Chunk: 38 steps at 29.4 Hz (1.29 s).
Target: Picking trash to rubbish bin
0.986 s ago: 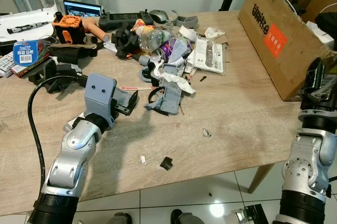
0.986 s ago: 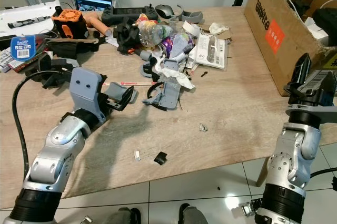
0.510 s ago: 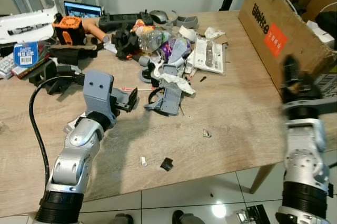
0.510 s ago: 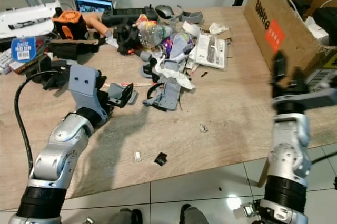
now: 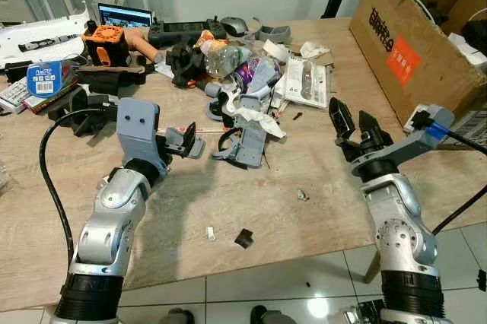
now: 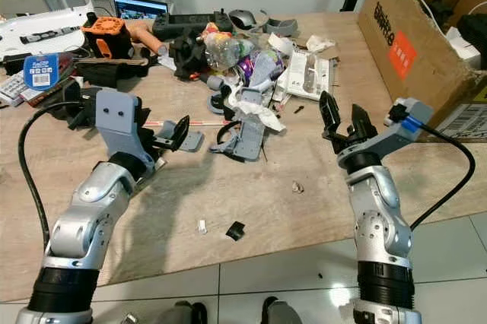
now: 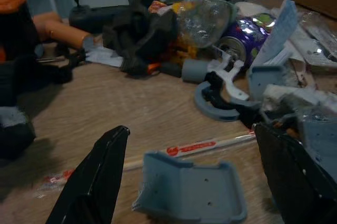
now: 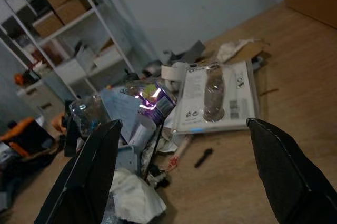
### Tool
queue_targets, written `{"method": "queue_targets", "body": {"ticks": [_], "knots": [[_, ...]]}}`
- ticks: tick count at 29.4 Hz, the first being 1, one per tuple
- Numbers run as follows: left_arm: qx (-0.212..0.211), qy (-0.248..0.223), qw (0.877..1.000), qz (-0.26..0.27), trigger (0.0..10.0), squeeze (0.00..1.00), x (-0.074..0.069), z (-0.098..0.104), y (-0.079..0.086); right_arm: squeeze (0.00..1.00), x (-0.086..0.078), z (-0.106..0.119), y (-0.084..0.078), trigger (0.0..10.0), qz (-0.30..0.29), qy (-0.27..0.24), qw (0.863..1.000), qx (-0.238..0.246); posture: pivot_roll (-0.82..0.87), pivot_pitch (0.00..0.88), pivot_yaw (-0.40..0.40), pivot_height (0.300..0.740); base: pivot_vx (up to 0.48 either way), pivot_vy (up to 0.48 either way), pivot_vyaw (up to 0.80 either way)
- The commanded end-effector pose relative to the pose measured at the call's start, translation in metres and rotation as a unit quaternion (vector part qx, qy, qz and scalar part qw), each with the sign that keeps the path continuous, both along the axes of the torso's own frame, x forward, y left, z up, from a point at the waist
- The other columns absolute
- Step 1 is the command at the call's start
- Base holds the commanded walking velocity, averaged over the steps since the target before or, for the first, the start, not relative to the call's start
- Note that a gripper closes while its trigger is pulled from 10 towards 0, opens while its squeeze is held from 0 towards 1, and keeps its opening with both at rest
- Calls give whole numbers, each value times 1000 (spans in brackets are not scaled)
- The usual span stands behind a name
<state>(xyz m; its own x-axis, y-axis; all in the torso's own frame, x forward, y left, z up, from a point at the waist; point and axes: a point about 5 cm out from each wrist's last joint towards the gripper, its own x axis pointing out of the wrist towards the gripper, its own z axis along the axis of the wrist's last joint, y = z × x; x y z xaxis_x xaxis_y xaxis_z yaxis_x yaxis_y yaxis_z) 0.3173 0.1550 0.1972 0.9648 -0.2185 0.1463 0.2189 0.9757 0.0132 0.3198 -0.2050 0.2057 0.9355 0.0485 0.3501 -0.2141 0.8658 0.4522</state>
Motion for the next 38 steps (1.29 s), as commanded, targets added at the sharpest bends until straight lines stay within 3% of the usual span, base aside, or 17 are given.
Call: {"method": "queue_targets", "body": {"ticks": [1,3,13,27,32,38], "knots": [[-9,9,1000,3,10000,0,-1,-4,0,0,-2,1,3,10000,4,-6,1000,-6,45,203,-15,740,0,0,800],[-14,10,1000,2,10000,0,-2,-4,-1,0,-3,1,2,10000,5,-6,1000,0,42,177,-12,740,0,0,400],[4,3,1000,-11,10000,0,-1,-2,-5,0,-4,3,1,10000,3,-11,1000,6,42,208,-13,740,0,0,0],[9,8,1000,-3,10000,0,0,-3,-5,0,-4,4,-1,10000,-3,-9,1000,0,39,214,-15,740,0,-419,0],[4,32,999,21,10000,0,1,-10,2,0,-5,3,-2,10000,-7,-7,1000,0,36,211,-13,740,0,0,0],[0,28,999,18,10000,0,1,-8,3,0,-5,2,-3,10000,-9,-4,1000,-3,37,218,-12,740,0,0,0]]}}
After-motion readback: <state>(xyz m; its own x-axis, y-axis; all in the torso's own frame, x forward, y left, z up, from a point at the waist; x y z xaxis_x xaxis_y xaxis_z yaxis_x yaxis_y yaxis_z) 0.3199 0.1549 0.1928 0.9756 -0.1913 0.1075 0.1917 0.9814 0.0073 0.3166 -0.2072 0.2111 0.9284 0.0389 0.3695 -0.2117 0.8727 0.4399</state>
